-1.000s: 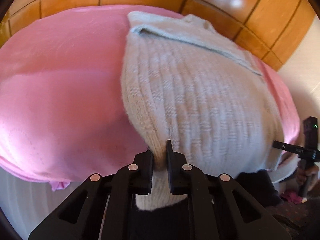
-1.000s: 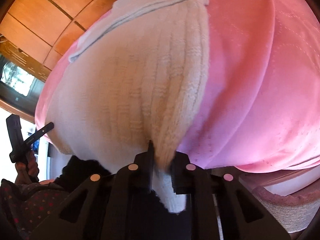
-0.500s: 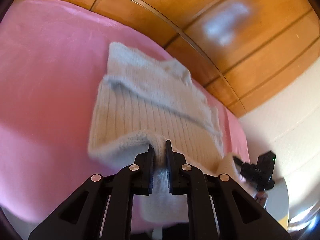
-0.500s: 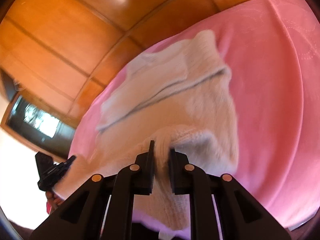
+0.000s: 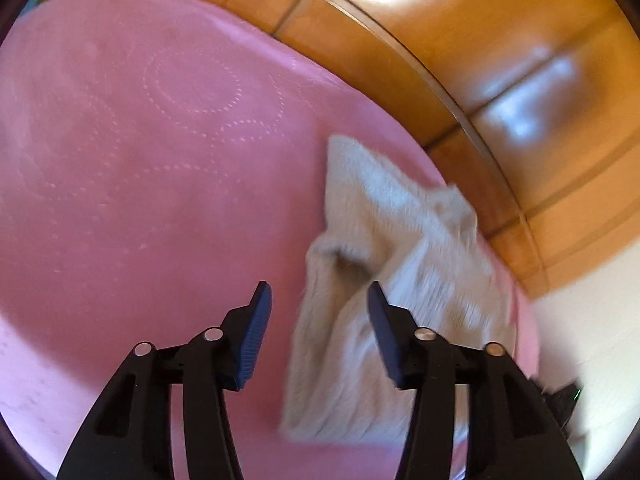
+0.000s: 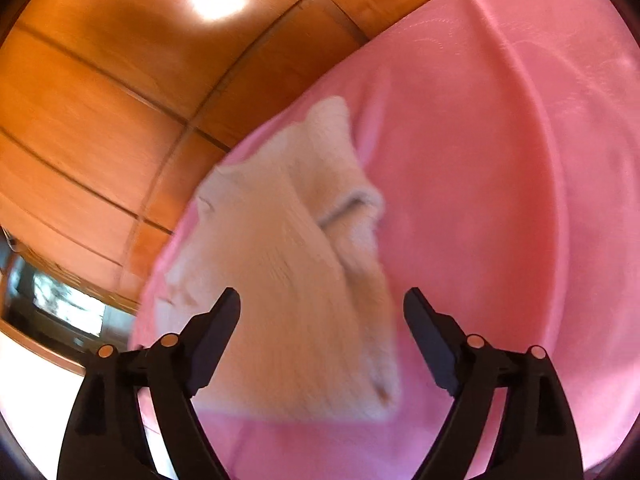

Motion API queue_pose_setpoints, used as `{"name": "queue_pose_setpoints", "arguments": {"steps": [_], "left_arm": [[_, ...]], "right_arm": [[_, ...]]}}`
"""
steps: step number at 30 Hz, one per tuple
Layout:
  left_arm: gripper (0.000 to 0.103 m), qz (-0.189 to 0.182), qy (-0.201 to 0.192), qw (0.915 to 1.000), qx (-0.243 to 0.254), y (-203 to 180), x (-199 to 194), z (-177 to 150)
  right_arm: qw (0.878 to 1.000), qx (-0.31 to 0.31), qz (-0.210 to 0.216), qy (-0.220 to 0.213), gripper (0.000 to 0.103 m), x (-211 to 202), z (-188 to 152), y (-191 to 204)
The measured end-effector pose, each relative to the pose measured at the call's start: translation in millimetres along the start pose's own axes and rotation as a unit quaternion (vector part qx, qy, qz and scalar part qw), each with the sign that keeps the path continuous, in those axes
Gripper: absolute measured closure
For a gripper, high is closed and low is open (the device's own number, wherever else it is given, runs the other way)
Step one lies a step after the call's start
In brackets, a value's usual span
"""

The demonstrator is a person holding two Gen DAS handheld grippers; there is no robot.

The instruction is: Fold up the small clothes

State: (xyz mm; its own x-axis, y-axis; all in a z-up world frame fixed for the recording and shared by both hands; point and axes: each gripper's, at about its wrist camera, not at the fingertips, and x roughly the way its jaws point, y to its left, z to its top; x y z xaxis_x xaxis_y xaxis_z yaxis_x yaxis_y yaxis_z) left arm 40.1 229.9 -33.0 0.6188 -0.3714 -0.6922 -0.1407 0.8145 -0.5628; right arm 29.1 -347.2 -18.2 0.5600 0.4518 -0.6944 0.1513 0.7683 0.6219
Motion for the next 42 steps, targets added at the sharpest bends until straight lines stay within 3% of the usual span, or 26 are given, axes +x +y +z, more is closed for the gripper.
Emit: {"name": "queue_pose_setpoints", "arguments": {"steps": [1,5,7,10,11,12,13,15,17,26,30,33,35,36,37,38,42], "left_arm": [[0.041,-0.001,0.002,0.9999,0.016,0,-1,-5],[0.039,-0.009,0.029,0.9969,0.073,0,-3,-34],[0.039,0.012,0.023,0.9941,0.106,-6,2,-47],[0.041,0.025,0.014,0.9910,0.131,-18,7,-55],[0.047,0.026,0.015,0.9907,0.133,-20,10,-55],[0.067,0.024,0.027,0.9894,0.141,-24,17,-56],[0.075,0.030,0.032,0.9876,0.151,-24,12,-61],[0.086,0.035,0.030,0.9847,0.168,-29,14,-62],[0.089,0.031,0.030,0.9856,0.164,-28,8,-63],[0.093,-0.016,0.027,0.9916,0.125,-19,-45,-82],[0.093,-0.024,0.049,0.9932,0.103,-8,-64,-105],[0.092,0.024,0.063,0.9912,0.113,-5,-65,-120],[0.091,0.086,0.043,0.9860,0.136,-10,-69,-118],[0.079,0.102,0.031,0.9833,0.148,-13,-72,-116],[0.068,0.113,0.015,0.9796,0.166,-21,-76,-111],[0.065,0.113,-0.001,0.9775,0.178,-29,-81,-107],[0.064,0.105,-0.044,0.9642,0.240,-66,-71,-85]], "right_arm": [[1.000,-0.016,-0.008,0.005,0.019,-4,-9,-1],[0.996,-0.077,-0.037,0.022,0.019,2,-36,9],[0.992,-0.114,-0.056,0.020,0.020,11,-44,15],[0.985,-0.152,-0.085,0.009,0.036,27,-45,28],[0.983,-0.156,-0.095,0.012,0.048,31,-44,31],[0.982,-0.159,-0.098,0.014,0.057,28,-47,33],[0.983,-0.160,-0.091,0.020,0.075,27,-47,35],[0.983,-0.163,-0.087,0.021,0.082,25,-48,40],[0.982,-0.167,-0.084,0.010,0.084,12,-53,43],[0.992,-0.120,-0.023,-0.003,0.087,-43,-71,42],[0.992,-0.120,-0.032,0.024,0.087,-59,-93,35],[0.991,-0.115,-0.044,0.053,0.085,-59,-108,24],[0.989,-0.119,-0.064,0.054,0.073,-59,-110,21],[0.989,-0.122,-0.075,0.047,0.068,-61,-108,21],[0.989,-0.119,-0.082,0.032,0.054,-64,-103,21],[0.989,-0.121,-0.084,0.019,0.048,-68,-98,23],[0.982,-0.164,-0.091,-0.015,0.048,-70,-84,45]]}}
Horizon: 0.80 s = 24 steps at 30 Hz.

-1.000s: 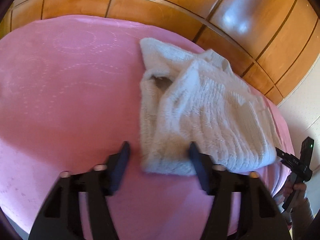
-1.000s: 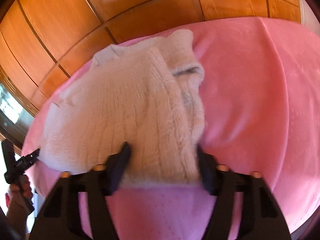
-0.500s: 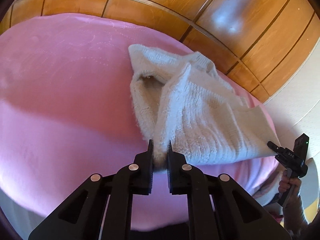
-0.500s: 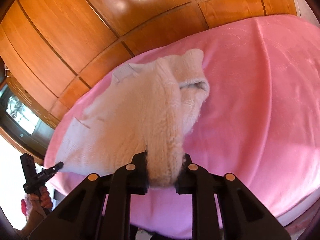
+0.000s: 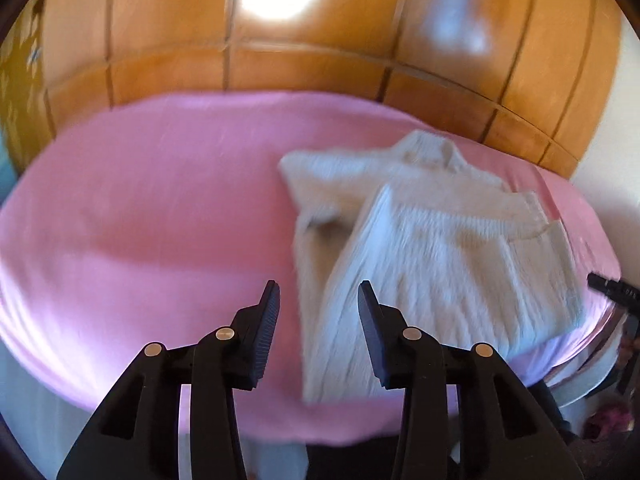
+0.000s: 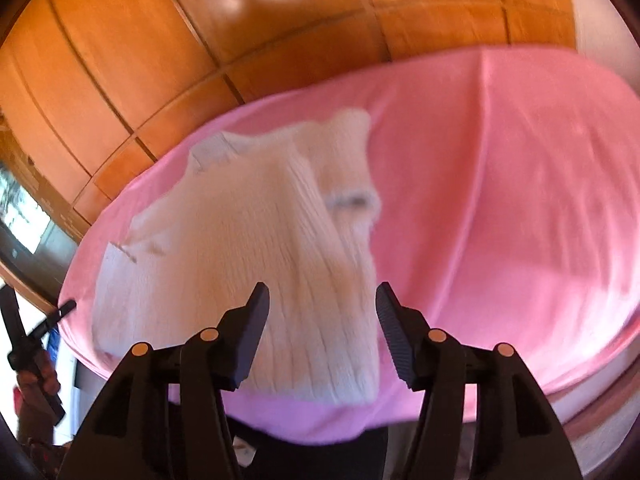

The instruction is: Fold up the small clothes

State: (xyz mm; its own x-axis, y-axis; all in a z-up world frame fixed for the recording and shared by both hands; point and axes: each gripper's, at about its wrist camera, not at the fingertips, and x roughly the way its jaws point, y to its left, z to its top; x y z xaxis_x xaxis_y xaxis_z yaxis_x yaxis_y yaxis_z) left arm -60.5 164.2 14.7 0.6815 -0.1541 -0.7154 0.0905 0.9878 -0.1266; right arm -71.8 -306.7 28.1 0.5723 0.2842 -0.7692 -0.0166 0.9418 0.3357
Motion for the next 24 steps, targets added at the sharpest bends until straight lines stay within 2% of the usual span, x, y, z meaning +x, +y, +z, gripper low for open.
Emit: {"name": "queue_pose_setpoints", "arguments": {"steps": [5,9,10,12,13,14,15,18,20,24], "left_arm": [[0.064,0.008,-0.001,0.9963,0.086,-37,37,15],[0.064,0.020,0.031,0.9928,0.114,-46,76,14],[0.064,0.014,0.038,0.9924,0.116,-47,84,13],[0.067,0.006,0.040,0.9912,0.126,-46,90,9],[0.080,0.004,0.037,0.9905,0.132,-46,89,8],[0.087,0.004,0.035,0.9893,0.141,-47,88,6],[0.097,0.012,0.028,0.9887,0.147,-47,86,4],[0.097,-0.010,-0.003,0.9928,0.119,-35,62,8],[0.097,-0.047,-0.028,0.9954,0.078,-21,35,19],[0.098,-0.103,-0.064,0.9925,0.017,1,1,40]], "right_arm": [[0.996,-0.080,-0.024,-0.012,0.049,25,22,36],[0.989,-0.133,-0.058,-0.004,0.051,59,32,50],[0.988,-0.141,-0.070,0.001,0.053,67,34,50],[0.983,-0.160,-0.090,0.018,0.059,83,33,50],[0.979,-0.174,-0.100,0.030,0.071,93,30,51],[0.977,-0.181,-0.105,0.037,0.089,98,28,49],[0.976,-0.182,-0.110,0.039,0.093,98,26,48],[0.980,-0.167,-0.105,0.015,0.097,76,29,48],[0.984,-0.153,-0.088,0.000,0.097,54,34,44],[0.989,-0.132,-0.052,-0.036,0.097,18,57,49]]}}
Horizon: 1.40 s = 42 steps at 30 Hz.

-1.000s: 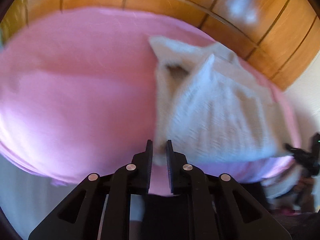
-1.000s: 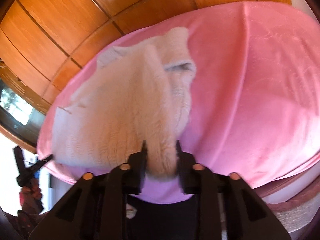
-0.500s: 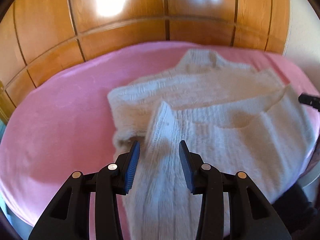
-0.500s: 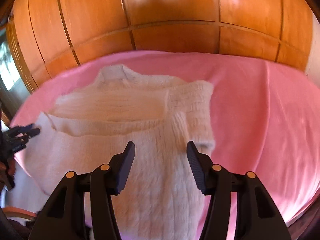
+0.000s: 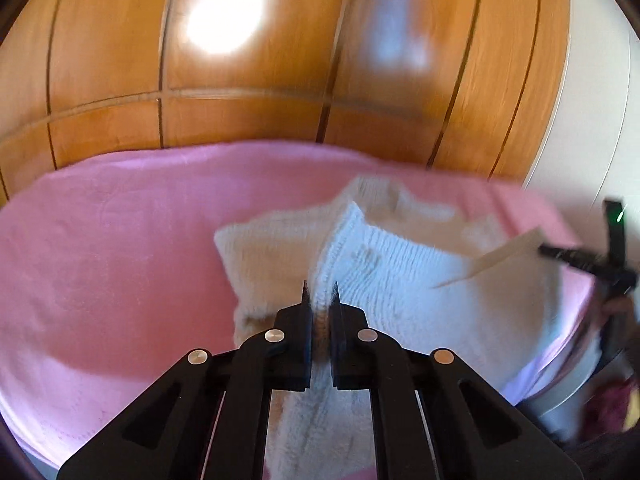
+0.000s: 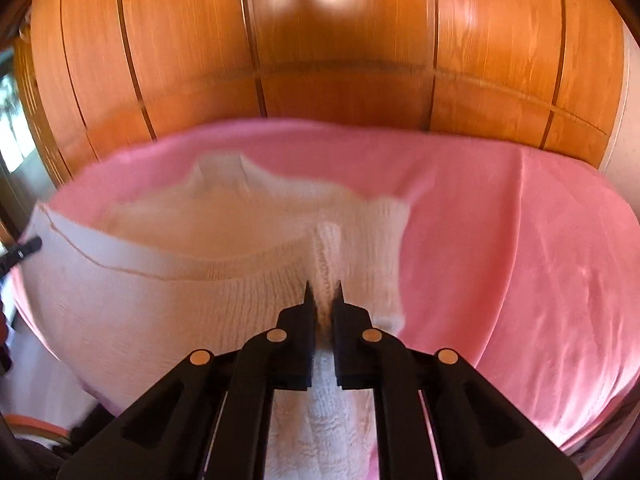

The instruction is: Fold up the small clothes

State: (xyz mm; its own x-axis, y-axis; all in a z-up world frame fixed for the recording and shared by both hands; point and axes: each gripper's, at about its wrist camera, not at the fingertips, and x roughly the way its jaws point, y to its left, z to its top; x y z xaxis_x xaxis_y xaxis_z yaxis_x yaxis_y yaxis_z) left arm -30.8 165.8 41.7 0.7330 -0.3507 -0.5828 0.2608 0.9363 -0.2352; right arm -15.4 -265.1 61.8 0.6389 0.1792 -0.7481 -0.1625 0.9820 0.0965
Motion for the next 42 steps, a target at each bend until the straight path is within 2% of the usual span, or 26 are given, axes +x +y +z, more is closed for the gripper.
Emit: {"name": "queue_pose_setpoints", "arguments": {"steps": [4,9,13,15,17,19,21,22,23,24,27,28,30,32,34,35,36,37,38,40,42], "left_arm": [[0.098,-0.022,-0.017,0.9981,-0.056,23,6,27],[0.098,-0.007,-0.019,0.9967,-0.078,44,51,61],[0.098,0.038,0.011,0.9954,-0.087,60,114,77],[0.098,0.062,0.047,0.9930,-0.088,66,150,74],[0.098,0.105,0.093,0.9870,-0.079,69,185,65],[0.094,0.131,0.124,0.9815,-0.065,66,200,60],[0.084,0.145,0.104,0.9825,-0.052,61,190,64],[0.084,0.154,0.082,0.9837,-0.043,56,179,68],[0.084,0.152,0.065,0.9855,-0.037,52,170,72],[0.084,0.135,0.047,0.9894,-0.027,45,159,75],[0.083,0.076,0.025,0.9967,0.012,19,145,79],[0.083,0.055,0.038,0.9974,0.030,8,149,78],[0.083,0.038,0.064,0.9961,0.048,-7,165,73],[0.077,0.031,0.122,0.9902,0.061,-15,195,63],[0.077,0.031,0.155,0.9865,0.043,-12,217,53],[0.077,0.026,0.157,0.9867,0.031,-10,221,51],[0.087,0.024,0.147,0.9886,0.025,-10,220,52],[0.100,0.027,0.139,0.9896,0.025,-11,216,53],[0.101,0.028,0.125,0.9915,0.022,-11,211,56],[0.103,0.031,0.083,0.9959,0.021,-15,193,61],[0.103,0.033,0.058,0.9975,0.026,-20,185,66]], "right_arm": [[0.999,0.033,0.026,-0.033,0.097,-2,39,-11],[0.998,0.056,0.017,-0.039,0.097,51,87,-24],[0.997,0.071,-0.017,-0.003,0.097,122,109,-34],[0.996,0.078,-0.027,0.036,0.097,160,105,-36],[0.993,0.086,-0.031,0.080,0.096,194,95,-40],[0.991,0.090,-0.033,0.092,0.090,205,86,-42],[0.993,0.087,-0.032,0.073,0.072,193,88,-41],[0.994,0.084,-0.035,0.065,0.059,186,89,-41],[0.995,0.076,-0.038,0.053,0.059,178,91,-38],[0.996,0.066,-0.035,0.044,0.059,171,93,-33],[0.999,0.041,0.021,0.029,0.059,153,97,-8],[0.998,0.028,0.044,0.034,0.058,153,97,4],[0.996,0.007,0.072,0.047,0.058,159,95,26],[0.994,-0.018,0.087,0.068,0.058,172,91,50],[0.990,-0.038,0.089,0.106,0.059,193,84,67],[0.989,-0.043,0.085,0.115,0.064,200,79,72],[0.989,-0.048,0.081,0.115,0.068,201,76,76],[0.989,-0.052,0.082,0.111,0.082,202,76,78],[0.990,-0.051,0.081,0.106,0.098,199,78,79],[0.993,-0.049,0.072,0.081,0.098,190,84,78],[0.994,-0.046,0.074,0.059,0.099,180,92,76]]}}
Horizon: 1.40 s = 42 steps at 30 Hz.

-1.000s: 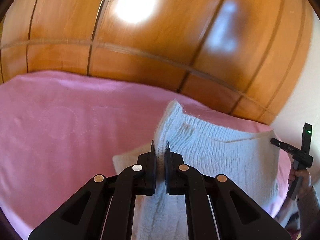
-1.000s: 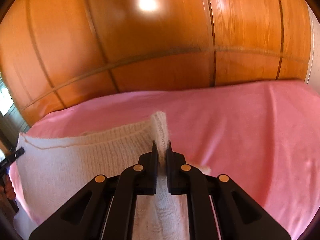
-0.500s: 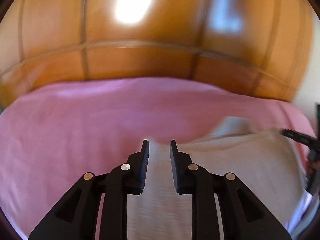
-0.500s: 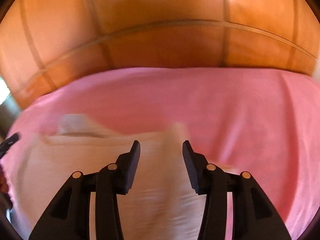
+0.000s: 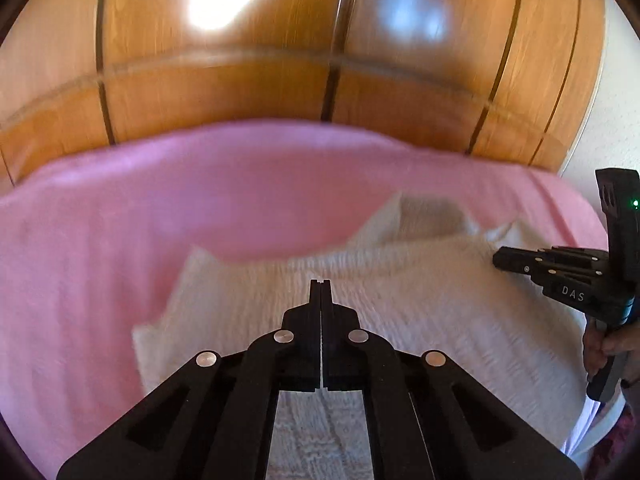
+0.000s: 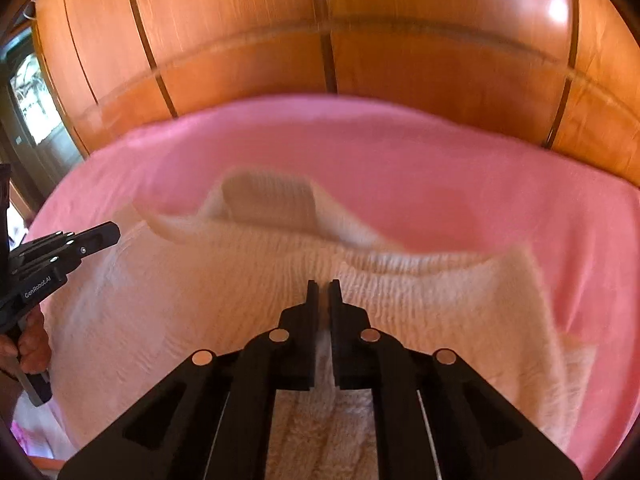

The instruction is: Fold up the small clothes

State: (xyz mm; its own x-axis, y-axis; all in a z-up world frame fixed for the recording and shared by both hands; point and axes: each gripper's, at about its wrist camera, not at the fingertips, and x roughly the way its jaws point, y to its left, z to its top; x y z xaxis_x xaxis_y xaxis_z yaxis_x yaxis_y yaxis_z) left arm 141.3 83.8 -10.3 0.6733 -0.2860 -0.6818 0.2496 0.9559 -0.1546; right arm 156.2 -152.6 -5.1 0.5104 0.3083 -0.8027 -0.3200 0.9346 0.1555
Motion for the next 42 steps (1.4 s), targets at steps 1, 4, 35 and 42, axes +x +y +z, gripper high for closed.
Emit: {"name": "queue_pose_setpoints", "arguments": {"steps": [1,4,35,42], "left_arm": [[0.103,-0.004,-0.006,1.0000,0.003,-2,-3,3],[0.103,0.004,-0.009,1.0000,-0.001,0,4,6],[0.060,0.087,-0.011,0.9768,-0.195,105,-98,-87],[0.060,-0.007,0.021,0.9721,-0.234,84,-118,-131]], "right_arm": [[1.000,0.001,0.001,-0.004,0.099,-3,0,1],[1.000,0.010,-0.004,-0.028,0.099,-12,4,-1],[0.994,0.098,-0.034,-0.039,0.021,-67,-59,-61],[0.985,0.161,-0.024,-0.057,0.019,-56,-91,-106]]}}
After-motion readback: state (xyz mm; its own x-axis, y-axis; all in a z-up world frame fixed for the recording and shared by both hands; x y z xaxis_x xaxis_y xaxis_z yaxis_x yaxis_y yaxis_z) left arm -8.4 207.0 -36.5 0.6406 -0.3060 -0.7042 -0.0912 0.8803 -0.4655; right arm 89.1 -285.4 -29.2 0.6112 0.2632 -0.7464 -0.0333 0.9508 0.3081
